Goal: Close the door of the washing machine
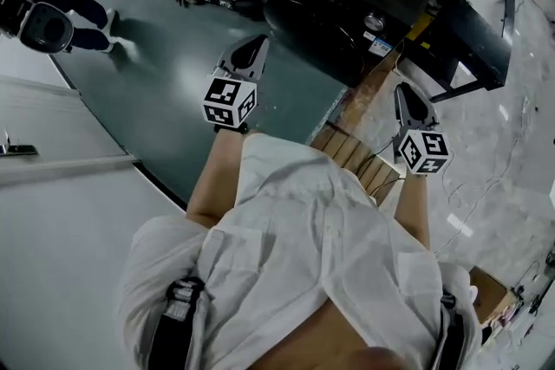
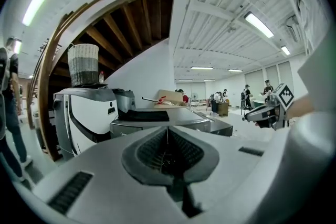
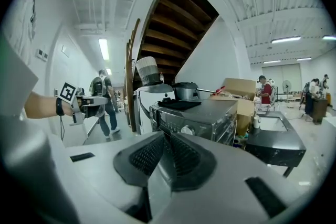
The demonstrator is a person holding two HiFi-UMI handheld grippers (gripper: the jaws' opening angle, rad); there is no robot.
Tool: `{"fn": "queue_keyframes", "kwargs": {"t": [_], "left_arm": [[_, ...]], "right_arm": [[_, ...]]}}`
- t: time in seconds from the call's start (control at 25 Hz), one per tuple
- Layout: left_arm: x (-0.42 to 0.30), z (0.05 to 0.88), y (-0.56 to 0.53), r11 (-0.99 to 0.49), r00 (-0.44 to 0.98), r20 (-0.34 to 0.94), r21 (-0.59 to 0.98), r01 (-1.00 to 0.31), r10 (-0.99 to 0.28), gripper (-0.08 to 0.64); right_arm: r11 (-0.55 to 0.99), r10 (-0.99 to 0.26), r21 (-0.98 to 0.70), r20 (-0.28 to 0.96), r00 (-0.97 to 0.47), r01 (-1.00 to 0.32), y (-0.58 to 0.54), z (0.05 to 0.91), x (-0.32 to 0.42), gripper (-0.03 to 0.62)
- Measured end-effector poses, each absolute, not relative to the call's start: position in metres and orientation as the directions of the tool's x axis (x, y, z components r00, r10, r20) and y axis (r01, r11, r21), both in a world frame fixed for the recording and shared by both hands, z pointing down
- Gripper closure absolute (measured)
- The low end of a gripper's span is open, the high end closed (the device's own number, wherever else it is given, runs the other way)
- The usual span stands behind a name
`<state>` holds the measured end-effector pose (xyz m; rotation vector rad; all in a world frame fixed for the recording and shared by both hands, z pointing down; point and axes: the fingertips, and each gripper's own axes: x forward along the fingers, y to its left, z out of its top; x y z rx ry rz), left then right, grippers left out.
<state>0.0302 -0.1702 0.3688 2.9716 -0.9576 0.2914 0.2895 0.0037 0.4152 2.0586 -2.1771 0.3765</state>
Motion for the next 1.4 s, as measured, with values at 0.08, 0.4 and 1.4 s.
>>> {"fn": "queue_keyframes", "kwargs": {"t": [0.08,0.4,1.4], "left_arm": [[0.021,0.360,-0.165,-0.808,0.793,0.163,-0.054,-0.587,-0.587,0.546],[-0.006,0.353,-0.152,-0.793,0.781,0.157,-0.025,-0.608,-0.604,0.546],[0.000,0.356,-0.132,-0.804,0.799,0.118,0.012,-0.595,-0.589,0.546]], "right_arm": [[0.041,-0.968,-0.084,0.245,-0.060,-0.996,0.004,0.407,0.293,0.537],[0.031,-0.968,-0.055,0.246,-0.043,-0.998,0.005,0.393,0.296,0.565],[0.027,-0.971,0.034,0.237,-0.018,-0.999,0.014,0.388,0.298,0.566]]}}
